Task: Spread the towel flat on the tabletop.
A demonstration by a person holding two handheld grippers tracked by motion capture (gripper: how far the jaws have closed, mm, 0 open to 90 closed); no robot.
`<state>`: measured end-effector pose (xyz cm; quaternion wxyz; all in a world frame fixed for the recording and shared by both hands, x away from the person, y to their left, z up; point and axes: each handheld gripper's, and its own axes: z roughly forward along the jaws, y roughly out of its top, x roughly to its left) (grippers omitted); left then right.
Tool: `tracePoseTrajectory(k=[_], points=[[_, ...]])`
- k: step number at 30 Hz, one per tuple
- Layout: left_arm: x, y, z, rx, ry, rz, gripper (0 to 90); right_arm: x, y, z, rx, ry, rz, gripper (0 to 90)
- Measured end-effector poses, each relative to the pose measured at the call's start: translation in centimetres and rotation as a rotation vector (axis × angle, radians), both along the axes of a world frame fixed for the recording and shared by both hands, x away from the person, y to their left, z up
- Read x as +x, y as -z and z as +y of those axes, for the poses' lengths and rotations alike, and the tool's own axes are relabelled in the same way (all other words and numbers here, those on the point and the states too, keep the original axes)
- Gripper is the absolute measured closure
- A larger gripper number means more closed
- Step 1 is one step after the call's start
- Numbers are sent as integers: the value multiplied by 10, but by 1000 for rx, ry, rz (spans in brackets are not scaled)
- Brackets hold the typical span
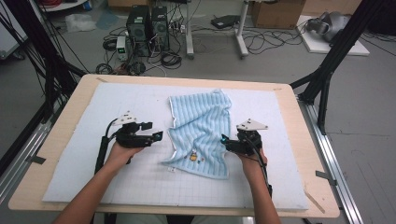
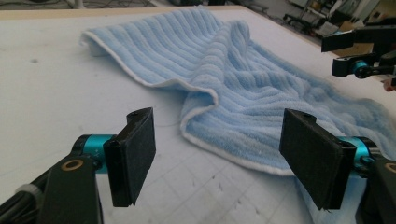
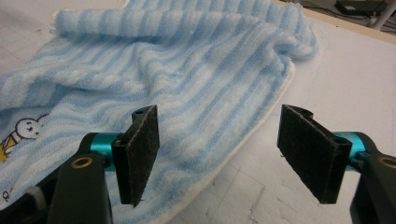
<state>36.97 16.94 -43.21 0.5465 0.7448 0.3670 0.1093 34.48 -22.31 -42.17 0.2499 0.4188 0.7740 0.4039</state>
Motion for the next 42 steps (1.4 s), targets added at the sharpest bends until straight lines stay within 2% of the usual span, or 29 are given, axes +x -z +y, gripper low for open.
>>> tracePoseTrajectory(k=[4, 6, 11, 14, 15, 16, 19, 21, 24, 27, 28, 29, 30, 31, 32, 33, 35, 41, 42], points=[[10, 3, -22, 48, 9, 16, 274, -1, -1, 0, 4, -12, -7, 285], [13, 4, -29, 67, 15, 16, 274, 0, -1, 0, 6, -23, -20, 271], [18, 8, -44, 104, 19, 19, 273, -2, -1, 0, 18, -36, -15, 249], [22, 15, -48, 148, -6, 40, 273, -2, -1, 1, 22, -42, -23, 238], [24, 17, -48, 173, -4, 52, 273, -2, -1, 1, 19, -45, -23, 236], [25, 18, -51, 181, -7, 69, 273, -2, -1, 1, 20, -47, -22, 235], [29, 18, -58, 229, 17, 86, 281, -2, 0, 1, 24, -43, -17, 234], [32, 19, -64, 270, 15, 92, 282, -1, 0, 0, 21, -42, -20, 234], [34, 19, -71, 298, 11, 75, 294, -1, 1, 0, 27, -38, -15, 234], [31, 19, -77, 357, 0, 38, 310, -1, 1, 0, 29, -40, -9, 234], [30, 19, -78, 364, 2, 31, 320, 0, 1, 0, 27, -41, -10, 234], [30, 18, -78, 357, 11, 27, 373, 0, 2, 1, 27, -44, -11, 234], [30, 17, -77, 345, 28, 25, 464, 0, 2, 1, 24, -43, -10, 234], [31, 17, -76, 342, 44, 18, 644, 0, 3, 1, 18, -44, -9, 234], [31, 17, -75, 337, 53, 17, 760, 0, 3, 2, 15, -44, -7, 234], [32, 17, -74, 332, 52, 19, 805, 0, 3, 2, 18, -44, -4, 234], [34, 18, -70, 306, 53, 30, 832, 0, 4, 3, 16, -46, -5, 234], [47, 18, -46, 214, -33, 60, 847, -1, 5, 3, 22, -40, -1, 235], [50, 17, -41, 215, -43, 66, 847, -1, 5, 4, 22, -38, -1, 235]])
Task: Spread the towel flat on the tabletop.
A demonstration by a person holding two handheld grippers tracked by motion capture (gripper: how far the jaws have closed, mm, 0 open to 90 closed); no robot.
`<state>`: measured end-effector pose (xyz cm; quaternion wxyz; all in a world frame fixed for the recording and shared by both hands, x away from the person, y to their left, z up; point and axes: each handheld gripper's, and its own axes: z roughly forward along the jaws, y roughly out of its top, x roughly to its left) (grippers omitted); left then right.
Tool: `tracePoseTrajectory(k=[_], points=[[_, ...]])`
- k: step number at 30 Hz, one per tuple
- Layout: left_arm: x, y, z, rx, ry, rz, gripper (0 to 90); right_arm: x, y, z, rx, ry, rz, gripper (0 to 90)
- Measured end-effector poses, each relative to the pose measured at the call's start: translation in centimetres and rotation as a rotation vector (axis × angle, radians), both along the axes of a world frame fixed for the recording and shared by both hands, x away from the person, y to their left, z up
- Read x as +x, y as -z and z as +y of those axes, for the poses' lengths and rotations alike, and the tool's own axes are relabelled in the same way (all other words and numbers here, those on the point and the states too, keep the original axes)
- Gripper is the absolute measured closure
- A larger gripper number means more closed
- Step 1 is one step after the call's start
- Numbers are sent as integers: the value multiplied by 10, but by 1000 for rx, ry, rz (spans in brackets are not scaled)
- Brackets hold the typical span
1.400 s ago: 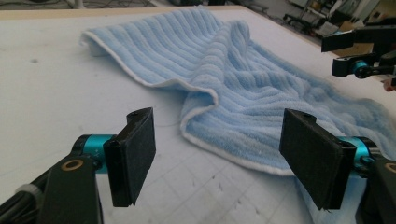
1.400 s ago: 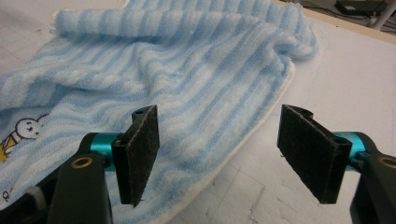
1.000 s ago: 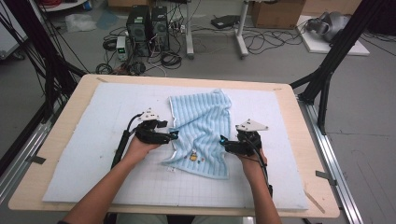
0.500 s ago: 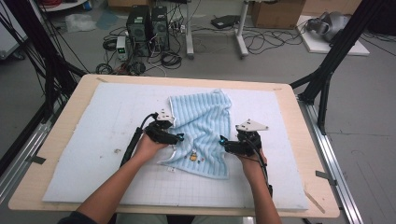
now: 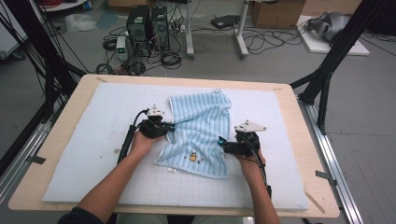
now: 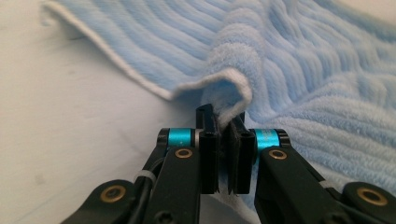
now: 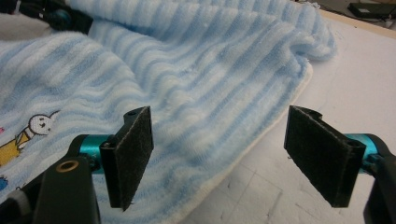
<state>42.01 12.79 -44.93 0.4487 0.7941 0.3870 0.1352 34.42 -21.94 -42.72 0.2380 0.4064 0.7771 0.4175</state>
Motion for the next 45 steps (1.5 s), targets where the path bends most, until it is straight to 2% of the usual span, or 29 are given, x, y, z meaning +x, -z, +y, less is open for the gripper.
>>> tracePoseTrajectory(k=[3, 10, 12, 13, 15, 16, 17, 18, 19, 21, 22, 24, 27, 30, 31, 34, 35, 37, 38, 39, 41, 43, 45], points=[[8, -1, 13, -23, -58, -6, 849, 0, 1, 1, 0, -3, 1, 235], [22, -4, 50, -33, -189, -13, 849, 1, 4, 8, 8, -12, 10, 235], [26, -3, 59, -14, -208, -12, 849, 1, 4, 9, 7, -14, 12, 235], [27, -2, 64, -5, -226, -26, 849, 0, 5, 10, 13, -16, 18, 235], [29, 0, 73, -20, -249, -11, 849, 0, 5, 13, 11, -20, 17, 235], [29, 1, 74, -32, -244, -3, 847, 0, 6, 14, 10, -22, 19, 235], [28, 0, 75, -39, -245, -3, 829, 0, 6, 15, 8, -22, 18, 235], [28, 0, 75, -62, -245, 1, 765, 1, 6, 17, 4, -20, 14, 241], [27, -2, 75, -81, -239, 10, 659, 1, 6, 18, 8, -23, 13, 256], [24, -5, 77, -93, -243, 13, 503, 1, 5, 20, 33, -24, 16, 300], [23, -7, 79, -102, -239, 17, 439, 0, 4, 21, 49, -34, 16, 354], [17, -10, 84, -103, -240, -13, 411, -1, 2, 25, 90, -74, 14, 434], [8, -10, 92, -120, -235, -25, 397, -1, 2, 38, 130, -125, 23, 511], [-1, -10, 97, -115, -225, -34, 398, 3, 10, 58, 97, -170, 73, 538], [-3, -9, 98, -114, -219, -35, 398, 5, 15, 64, 71, -177, 81, 551], [-9, -8, 100, -106, -207, -35, 399, 15, 23, 78, -14, -145, 106, 566], [-10, -8, 99, -104, -204, -32, 399, 19, 23, 80, -26, -137, 116, 570], [-11, -9, 98, -101, -194, -27, 399, 23, 23, 82, -35, -140, 119, 679], [-12, -9, 97, -100, -192, -31, 399, 25, 23, 82, -46, -152, 120, 762], [-12, -10, 96, -99, -191, -35, 400, 27, 23, 82, -59, -174, 112, 803], [-13, -10, 94, -99, -181, -38, 403, 29, 21, 80, -87, -146, 95, 824], [-14, -10, 91, -86, -168, -38, 403, 31, 20, 74, -94, -74, 76, 824], [-15, -10, 88, -82, -157, -35, 403, 33, 20, 66, -130, 13, 52, 823]])
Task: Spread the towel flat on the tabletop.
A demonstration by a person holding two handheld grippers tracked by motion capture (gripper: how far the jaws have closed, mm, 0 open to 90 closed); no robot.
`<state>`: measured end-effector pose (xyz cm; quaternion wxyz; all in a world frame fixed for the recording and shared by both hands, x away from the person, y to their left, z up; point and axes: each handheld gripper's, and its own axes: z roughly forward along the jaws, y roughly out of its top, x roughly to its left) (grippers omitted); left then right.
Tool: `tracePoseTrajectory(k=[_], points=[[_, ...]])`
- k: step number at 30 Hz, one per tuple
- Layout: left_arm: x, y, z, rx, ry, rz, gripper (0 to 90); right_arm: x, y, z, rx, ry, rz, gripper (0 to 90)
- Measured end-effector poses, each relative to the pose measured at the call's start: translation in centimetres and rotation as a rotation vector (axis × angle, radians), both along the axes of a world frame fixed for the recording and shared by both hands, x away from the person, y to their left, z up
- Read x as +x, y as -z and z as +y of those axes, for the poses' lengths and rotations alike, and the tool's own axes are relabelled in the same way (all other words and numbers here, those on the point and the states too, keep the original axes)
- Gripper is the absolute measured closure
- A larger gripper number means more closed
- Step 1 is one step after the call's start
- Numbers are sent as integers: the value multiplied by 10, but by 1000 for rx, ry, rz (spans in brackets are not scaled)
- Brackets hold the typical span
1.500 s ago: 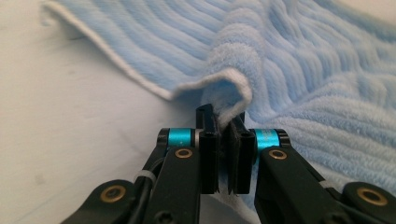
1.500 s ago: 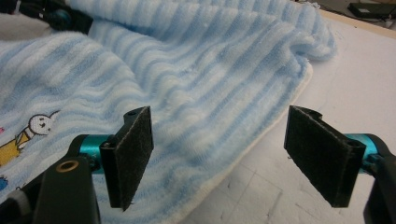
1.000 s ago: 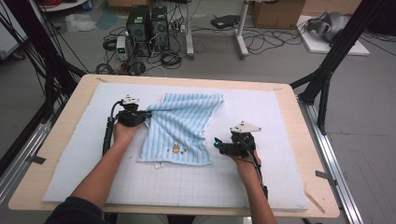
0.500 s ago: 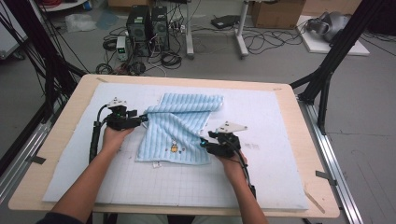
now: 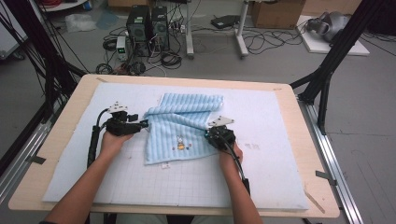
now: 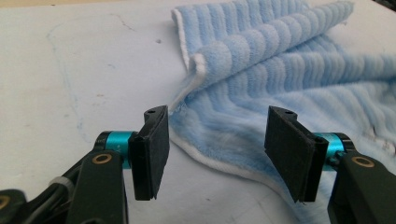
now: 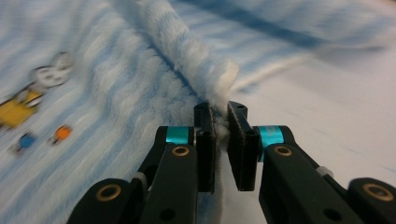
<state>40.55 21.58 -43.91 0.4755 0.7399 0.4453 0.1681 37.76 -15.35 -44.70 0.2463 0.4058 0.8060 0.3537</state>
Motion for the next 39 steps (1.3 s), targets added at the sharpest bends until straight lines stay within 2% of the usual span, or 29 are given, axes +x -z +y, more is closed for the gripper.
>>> tracePoseTrajectory(k=[2, 4, 5, 9, 11, 14, 16, 20, 23, 25, 26, 28, 30, 33, 34, 35, 37, 39], points=[[-1, 0, -3, 10, 13, 1, 403, 2, 1, -6, -35, 69, -15, 812], [-4, -1, -7, 22, 30, -2, 403, 2, 2, -8, -33, 79, 1, 754], [-5, -2, -9, 32, 38, -4, 403, 0, 0, -8, -26, 77, 2, 711], [-13, -2, -12, 22, 45, -22, 411, -6, -8, -17, 24, 57, -17, 571], [-19, 1, -12, 9, 50, -14, 411, -9, -10, -22, 45, 41, -18, 530], [-27, 3, -12, -4, 70, 1, 406, -20, -13, -30, 48, 22, -26, 477], [-35, 3, -13, -10, 85, -7, 405, -30, -12, -36, 55, 8, -38, 469], [-54, 3, -22, -22, 137, -12, 406, -45, -7, -38, 84, -39, -14, 506], [-65, 7, -33, -1, 178, 23, 413, -51, 0, -32, 65, -70, 24, 534], [-71, 10, -41, 14, 197, 47, 413, -50, 4, -26, 39, -65, 37, 534], [-72, 11, -44, 20, 200, 54, 412, -49, 3, -25, 52, -56, 42, 534], [-74, 12, -51, 75, 207, 56, 410, -46, 3, -23, 60, -50, 66, 543], [-75, 12, -58, 97, 212, 78, 407, -44, 3, -23, 72, -62, 87, 611], [-79, 12, -64, 166, 198, 45, 429, -46, 2, -22, 81, -88, 102, 781], [-80, 12, -64, 192, 195, 24, 477, -47, 2, -20, 78, -97, 99, 830], [-81, 11, -62, 188, 203, 23, 552, -49, 2, -19, 76, -100, 98, 840], [-81, 11, -59, 161, 225, 36, 813, -51, 2, -19, 87, -103, 104, 849], [-84, 11, -56, 150, 240, 43, 849, -54, 1, -21, 100, -116, 119, 854]])
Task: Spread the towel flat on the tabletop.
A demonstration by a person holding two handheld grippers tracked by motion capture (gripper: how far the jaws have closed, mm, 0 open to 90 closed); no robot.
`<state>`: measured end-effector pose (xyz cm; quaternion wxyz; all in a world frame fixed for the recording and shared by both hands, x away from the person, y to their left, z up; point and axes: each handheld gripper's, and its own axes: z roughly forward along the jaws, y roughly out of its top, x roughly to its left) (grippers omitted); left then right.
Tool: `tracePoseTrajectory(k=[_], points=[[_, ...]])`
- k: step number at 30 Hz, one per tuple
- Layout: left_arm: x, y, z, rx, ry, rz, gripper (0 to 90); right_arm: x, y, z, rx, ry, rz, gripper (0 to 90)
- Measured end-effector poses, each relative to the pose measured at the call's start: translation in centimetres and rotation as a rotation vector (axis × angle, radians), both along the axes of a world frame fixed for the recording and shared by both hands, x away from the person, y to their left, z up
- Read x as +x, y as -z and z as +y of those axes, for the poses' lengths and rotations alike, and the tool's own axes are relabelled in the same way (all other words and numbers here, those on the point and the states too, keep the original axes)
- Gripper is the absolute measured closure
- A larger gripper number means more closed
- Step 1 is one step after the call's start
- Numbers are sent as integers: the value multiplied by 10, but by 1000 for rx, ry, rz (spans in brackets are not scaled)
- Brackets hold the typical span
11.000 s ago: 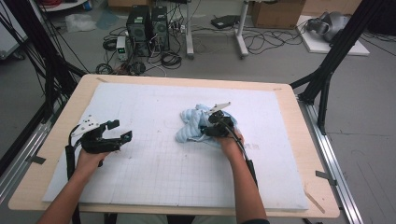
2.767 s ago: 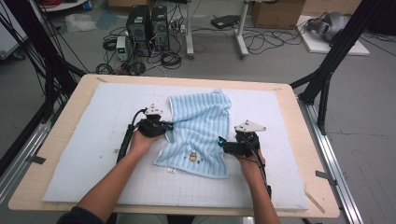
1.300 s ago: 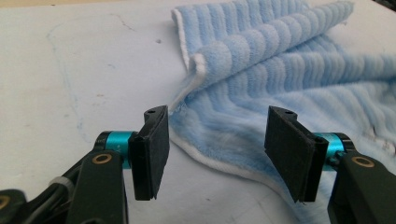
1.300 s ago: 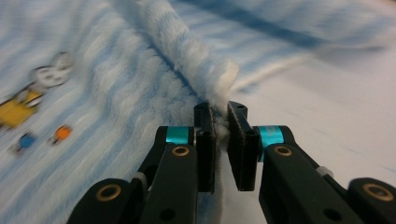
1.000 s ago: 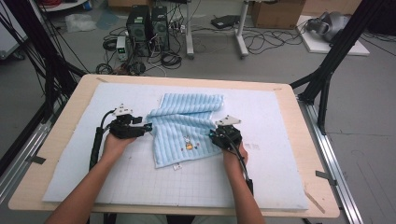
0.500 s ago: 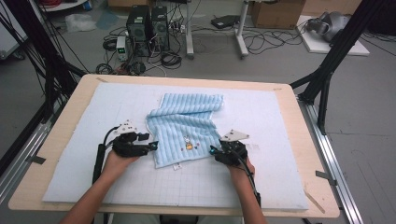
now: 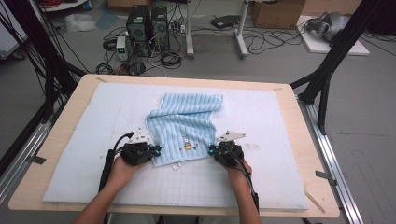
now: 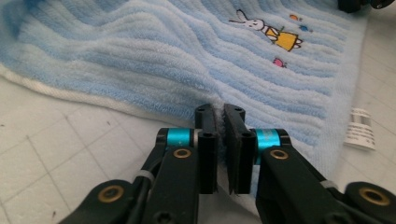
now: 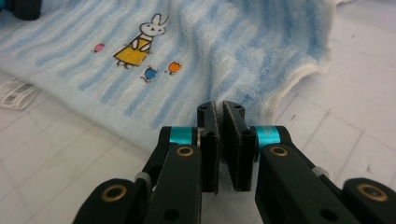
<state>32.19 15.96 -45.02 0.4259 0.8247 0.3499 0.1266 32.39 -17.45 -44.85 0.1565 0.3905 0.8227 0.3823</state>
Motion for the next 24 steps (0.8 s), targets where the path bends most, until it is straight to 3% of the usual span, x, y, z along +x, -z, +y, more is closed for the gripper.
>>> tracePoseTrajectory(k=[5, 9, 19, 24], points=[[-10, 1, 13, -45, 21, 24, 853, -17, -3, 0, -23, -86, 19, 859], [-24, 0, 21, -40, 46, 12, 852, -34, -4, 3, -19, -142, 25, 859], [-52, -1, 38, -72, 73, 33, 854, -80, -7, 10, -20, -237, 21, 859], [-60, -2, 43, -80, 91, 49, 852, -96, -12, 12, 2, -271, 14, 857]])
